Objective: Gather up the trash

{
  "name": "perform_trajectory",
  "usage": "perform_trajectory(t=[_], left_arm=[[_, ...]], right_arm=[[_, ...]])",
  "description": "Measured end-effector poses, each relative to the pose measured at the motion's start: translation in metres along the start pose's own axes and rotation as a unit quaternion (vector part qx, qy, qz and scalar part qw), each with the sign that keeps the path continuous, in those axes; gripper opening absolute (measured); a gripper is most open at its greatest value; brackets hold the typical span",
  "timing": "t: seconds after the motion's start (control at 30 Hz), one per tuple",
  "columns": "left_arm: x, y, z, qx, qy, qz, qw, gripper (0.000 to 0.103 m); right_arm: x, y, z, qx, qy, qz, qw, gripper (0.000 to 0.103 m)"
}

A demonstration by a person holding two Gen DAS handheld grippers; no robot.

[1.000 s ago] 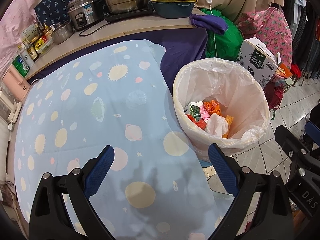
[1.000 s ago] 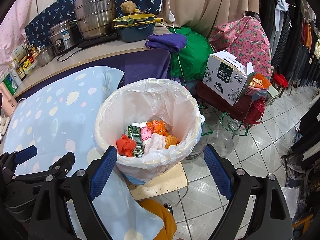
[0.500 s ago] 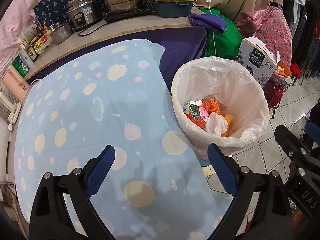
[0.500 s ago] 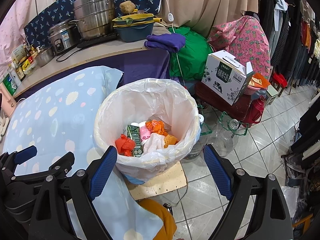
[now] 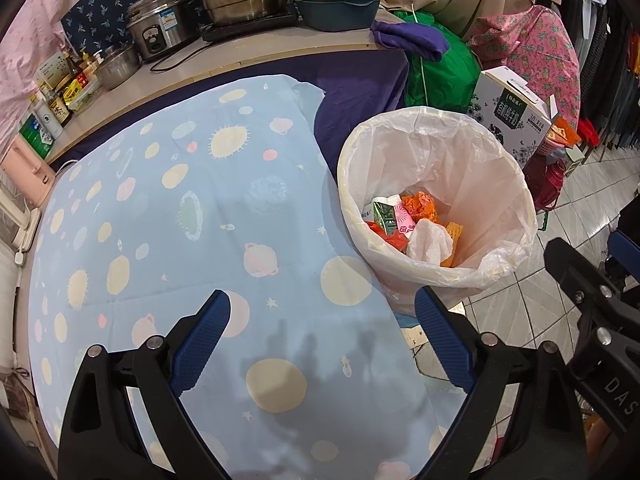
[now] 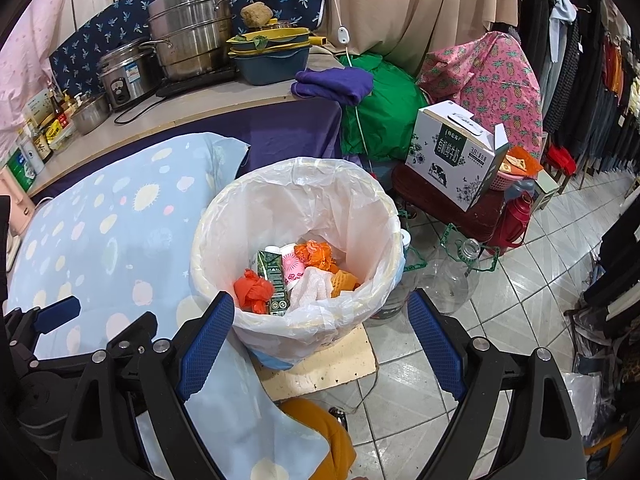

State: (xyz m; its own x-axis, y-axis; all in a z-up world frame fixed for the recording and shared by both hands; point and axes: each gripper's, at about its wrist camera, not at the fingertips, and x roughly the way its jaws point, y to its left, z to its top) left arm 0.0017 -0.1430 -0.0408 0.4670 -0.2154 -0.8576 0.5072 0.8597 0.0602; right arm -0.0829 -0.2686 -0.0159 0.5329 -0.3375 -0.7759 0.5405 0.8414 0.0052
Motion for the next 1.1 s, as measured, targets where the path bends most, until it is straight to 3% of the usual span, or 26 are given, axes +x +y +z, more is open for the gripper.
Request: perform_trajectory(t=[1.1], left_arm=[[0.006,0.022,-0.002,-0.023,0.011,0.018,0.9995,0.089]], right_arm=[[0.006,0.005,-0.007,0.003,0.003,-0.008,1.0,0.085]])
